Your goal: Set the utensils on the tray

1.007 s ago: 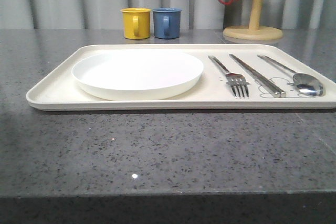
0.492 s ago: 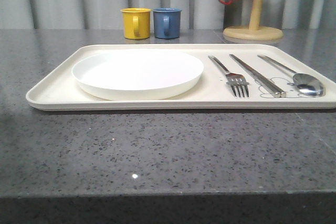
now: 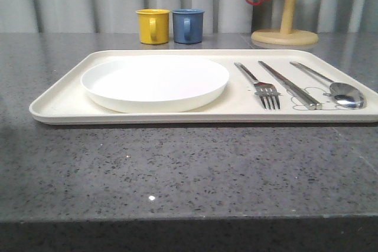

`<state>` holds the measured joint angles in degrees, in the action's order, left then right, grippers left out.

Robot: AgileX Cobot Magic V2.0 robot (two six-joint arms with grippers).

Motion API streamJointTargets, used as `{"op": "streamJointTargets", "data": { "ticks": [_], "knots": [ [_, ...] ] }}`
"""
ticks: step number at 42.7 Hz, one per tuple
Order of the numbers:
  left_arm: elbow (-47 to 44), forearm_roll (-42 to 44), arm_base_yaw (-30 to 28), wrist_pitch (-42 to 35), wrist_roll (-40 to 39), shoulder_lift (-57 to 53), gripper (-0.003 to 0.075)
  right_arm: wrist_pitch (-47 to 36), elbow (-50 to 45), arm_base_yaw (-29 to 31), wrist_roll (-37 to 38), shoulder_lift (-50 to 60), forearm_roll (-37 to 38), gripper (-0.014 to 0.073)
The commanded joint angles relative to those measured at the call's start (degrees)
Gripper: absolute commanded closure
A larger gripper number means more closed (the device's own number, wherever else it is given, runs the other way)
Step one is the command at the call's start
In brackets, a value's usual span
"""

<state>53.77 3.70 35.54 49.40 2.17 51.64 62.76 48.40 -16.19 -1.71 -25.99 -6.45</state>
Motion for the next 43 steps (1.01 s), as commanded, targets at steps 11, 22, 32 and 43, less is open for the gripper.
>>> {"op": "streamJointTargets", "data": {
  "ticks": [11, 22, 32, 43],
  "knots": [
    [1.36, 0.78, -0.6, -4.62, -0.38, -1.85, 0.0741, -3.42, 1.16, 0.09, 0.06, -0.38, 0.14, 0.0661],
    [-6.81, 0.07, -13.47, -14.01, -0.39, -11.71, 0.0741, -3.42, 1.16, 0.09, 0.06, -0.38, 0.14, 0.0661],
    [-26.11, -1.45, -23.36, -34.37, -0.39, -25.36, 0.0741, -3.35, 1.16, 0.09, 0.06, -0.38, 0.14, 0.0661],
    [-46.66, -1.96, -30.94, -49.85, -0.39, -42.43, 0.0741, -3.35, 1.16, 0.09, 0.06, -0.38, 0.14, 0.0661]
  ]
}}
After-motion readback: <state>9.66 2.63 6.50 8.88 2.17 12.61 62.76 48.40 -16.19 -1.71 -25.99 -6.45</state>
